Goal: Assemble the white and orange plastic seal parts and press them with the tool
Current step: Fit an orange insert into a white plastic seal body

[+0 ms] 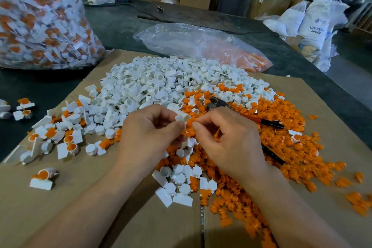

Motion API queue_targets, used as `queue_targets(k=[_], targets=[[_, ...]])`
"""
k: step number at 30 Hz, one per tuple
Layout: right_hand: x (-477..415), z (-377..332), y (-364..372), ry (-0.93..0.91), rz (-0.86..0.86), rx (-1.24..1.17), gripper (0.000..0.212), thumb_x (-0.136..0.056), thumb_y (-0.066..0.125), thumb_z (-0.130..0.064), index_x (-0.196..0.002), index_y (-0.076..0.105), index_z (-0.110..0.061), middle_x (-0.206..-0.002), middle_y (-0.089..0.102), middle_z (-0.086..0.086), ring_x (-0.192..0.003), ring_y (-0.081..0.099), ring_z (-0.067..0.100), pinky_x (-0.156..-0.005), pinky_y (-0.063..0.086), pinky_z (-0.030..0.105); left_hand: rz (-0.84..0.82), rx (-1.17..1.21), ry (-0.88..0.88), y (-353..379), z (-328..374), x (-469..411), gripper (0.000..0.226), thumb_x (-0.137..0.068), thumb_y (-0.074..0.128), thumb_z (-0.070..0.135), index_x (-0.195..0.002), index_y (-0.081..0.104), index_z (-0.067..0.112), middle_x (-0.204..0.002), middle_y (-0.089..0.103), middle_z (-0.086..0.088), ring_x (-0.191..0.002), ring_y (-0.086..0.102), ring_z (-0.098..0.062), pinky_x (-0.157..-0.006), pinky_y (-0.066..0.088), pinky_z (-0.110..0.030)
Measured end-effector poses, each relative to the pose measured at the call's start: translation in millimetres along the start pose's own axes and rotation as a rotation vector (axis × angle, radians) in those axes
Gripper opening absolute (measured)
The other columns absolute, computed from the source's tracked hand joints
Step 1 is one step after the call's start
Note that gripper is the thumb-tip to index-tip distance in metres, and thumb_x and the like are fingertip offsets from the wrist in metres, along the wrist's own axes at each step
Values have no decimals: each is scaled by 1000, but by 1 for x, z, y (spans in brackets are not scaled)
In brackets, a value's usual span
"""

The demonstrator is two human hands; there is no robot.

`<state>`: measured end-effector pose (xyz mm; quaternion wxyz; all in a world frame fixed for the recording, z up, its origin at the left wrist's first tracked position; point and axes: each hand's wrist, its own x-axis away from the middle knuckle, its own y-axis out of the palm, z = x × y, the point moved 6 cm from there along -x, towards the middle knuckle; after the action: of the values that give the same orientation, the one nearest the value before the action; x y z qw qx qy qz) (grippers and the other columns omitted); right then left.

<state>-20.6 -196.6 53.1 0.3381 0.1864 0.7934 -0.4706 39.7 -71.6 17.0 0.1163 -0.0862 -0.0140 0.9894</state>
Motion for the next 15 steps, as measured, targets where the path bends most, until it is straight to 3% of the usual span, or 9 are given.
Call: queue_targets(k=[6,15], targets=[[1,5,1,85,12,-88,13,-80,64,-19,-75,68,-7,-67,64,0,-57,57,12,-46,47,34,-57,92,-65,3,-2,1,15,-76,69,-2,-66,64,8,-55,66,-13,-50,66,-18,-47,52,-20],[1,7,1,133,19,-78,16,-80,63,-22,-71,67,-9,-63,63,-3,-52,53,8,-43,46,31,-68,97,-27,5,0,2,16,-75,70,-1,-65,64,9,-54,66,-11,-52,67,-21,-50,54,-23]])
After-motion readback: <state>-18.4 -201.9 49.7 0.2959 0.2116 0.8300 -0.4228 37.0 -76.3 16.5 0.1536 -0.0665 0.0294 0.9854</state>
